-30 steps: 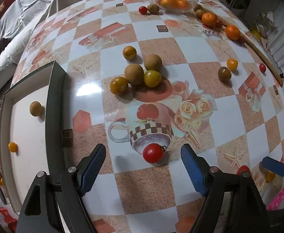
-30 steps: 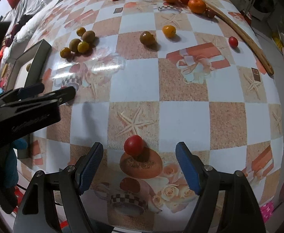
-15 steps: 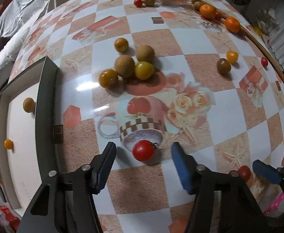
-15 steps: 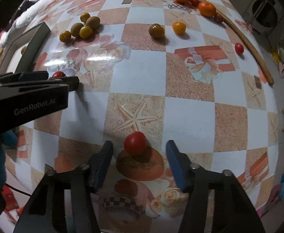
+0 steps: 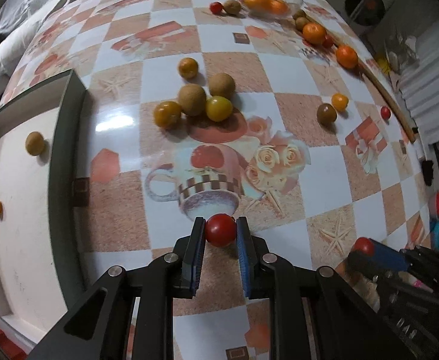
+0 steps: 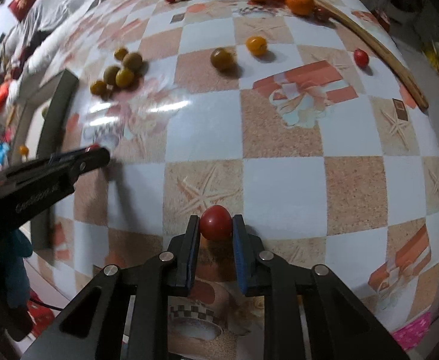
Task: Organize fruits
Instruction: 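Carry both red tomatoes to the white tray and open both tools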
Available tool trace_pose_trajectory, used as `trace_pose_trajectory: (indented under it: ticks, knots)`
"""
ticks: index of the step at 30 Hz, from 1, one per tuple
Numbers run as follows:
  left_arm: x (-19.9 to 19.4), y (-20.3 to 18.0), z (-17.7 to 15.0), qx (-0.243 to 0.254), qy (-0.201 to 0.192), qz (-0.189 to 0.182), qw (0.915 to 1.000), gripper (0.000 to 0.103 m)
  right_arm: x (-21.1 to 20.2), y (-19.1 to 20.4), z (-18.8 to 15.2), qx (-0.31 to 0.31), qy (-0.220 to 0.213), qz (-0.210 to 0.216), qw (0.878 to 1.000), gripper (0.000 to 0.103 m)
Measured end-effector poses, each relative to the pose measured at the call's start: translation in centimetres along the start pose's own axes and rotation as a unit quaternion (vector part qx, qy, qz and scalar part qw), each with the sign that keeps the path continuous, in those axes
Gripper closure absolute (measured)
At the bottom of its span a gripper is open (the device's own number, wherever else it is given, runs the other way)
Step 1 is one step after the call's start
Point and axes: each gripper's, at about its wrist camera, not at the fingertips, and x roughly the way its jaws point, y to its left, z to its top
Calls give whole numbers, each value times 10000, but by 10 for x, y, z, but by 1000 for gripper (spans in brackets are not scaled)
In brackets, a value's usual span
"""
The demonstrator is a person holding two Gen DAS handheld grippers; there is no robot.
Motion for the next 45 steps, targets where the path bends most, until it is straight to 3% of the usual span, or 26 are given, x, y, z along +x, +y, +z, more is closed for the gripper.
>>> trace_pose_trajectory:
  ticks: [4, 15, 28, 45]
  knots:
    - [-9, 9, -2, -20, -51, -14, 10000, 81, -7, -7, 6, 59, -51, 85, 9999, 80]
    - [-29, 25, -4, -213, -262, -8, 9994, 81, -6, 25, 28, -76, -131, 175, 9997, 80]
    - [-58, 70, -10, -701, -579, 129, 9958, 81, -9, 75, 47, -710, -176, 335, 9968, 80]
    - [-82, 177, -44, -1861, -892, 672, 9762, 81, 6, 193, 83, -1869, -130, 733, 9795, 80]
